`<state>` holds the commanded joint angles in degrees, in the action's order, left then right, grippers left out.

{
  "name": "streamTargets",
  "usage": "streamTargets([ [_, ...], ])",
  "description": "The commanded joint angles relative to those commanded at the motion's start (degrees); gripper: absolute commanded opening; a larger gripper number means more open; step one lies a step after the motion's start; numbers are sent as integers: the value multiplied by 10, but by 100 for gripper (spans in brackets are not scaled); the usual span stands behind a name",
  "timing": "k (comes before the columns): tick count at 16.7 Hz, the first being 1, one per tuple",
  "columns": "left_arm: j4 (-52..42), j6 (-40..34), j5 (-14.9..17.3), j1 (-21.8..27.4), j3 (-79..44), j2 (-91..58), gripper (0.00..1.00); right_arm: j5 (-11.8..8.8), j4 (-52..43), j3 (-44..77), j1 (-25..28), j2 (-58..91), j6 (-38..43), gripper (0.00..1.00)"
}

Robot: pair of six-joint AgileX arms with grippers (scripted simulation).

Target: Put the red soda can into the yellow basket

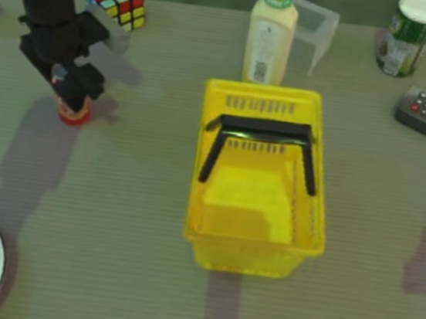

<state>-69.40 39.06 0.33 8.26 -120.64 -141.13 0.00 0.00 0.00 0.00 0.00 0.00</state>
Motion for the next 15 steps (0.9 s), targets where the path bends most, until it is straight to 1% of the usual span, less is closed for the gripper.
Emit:
streamTargets([
  [4, 0, 0, 0, 0, 0, 0, 2, 0, 0, 0, 0, 0, 0, 100],
  [5, 0, 0, 0, 0, 0, 0, 0, 0, 0, 0, 0, 0, 0, 100],
  [14, 0, 1, 0, 1, 0, 1, 0, 0, 0, 0, 0, 0, 0, 100],
  [15, 6, -1, 4, 2, 3, 2, 0, 0, 0, 0, 0, 0, 0, 100],
])
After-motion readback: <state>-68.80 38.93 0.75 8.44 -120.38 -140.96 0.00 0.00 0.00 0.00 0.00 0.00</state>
